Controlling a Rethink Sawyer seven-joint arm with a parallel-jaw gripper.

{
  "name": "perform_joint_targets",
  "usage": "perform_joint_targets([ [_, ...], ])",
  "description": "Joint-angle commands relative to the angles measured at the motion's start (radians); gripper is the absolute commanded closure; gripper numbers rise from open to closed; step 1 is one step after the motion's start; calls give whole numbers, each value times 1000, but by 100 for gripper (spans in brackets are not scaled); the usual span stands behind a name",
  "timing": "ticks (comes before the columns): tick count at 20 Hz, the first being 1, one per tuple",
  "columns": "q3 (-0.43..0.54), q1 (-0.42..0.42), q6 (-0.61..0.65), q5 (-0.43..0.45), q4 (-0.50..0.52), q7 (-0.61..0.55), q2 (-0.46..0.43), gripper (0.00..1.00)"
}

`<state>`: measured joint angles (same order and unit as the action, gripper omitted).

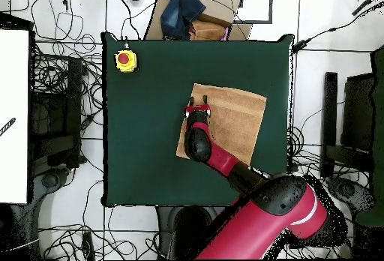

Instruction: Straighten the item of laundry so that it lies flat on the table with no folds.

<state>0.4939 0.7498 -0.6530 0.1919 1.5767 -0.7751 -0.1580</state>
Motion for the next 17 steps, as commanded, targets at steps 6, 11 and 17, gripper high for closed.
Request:
perform_joint_targets([
  [6,-33,-26,181,-86,-168,-272,-76,0],
  [11,-48,-25,180,-102,-136,-271,-54,0],
  [17,-53,-34,176,-109,-135,-267,-41,0],
])
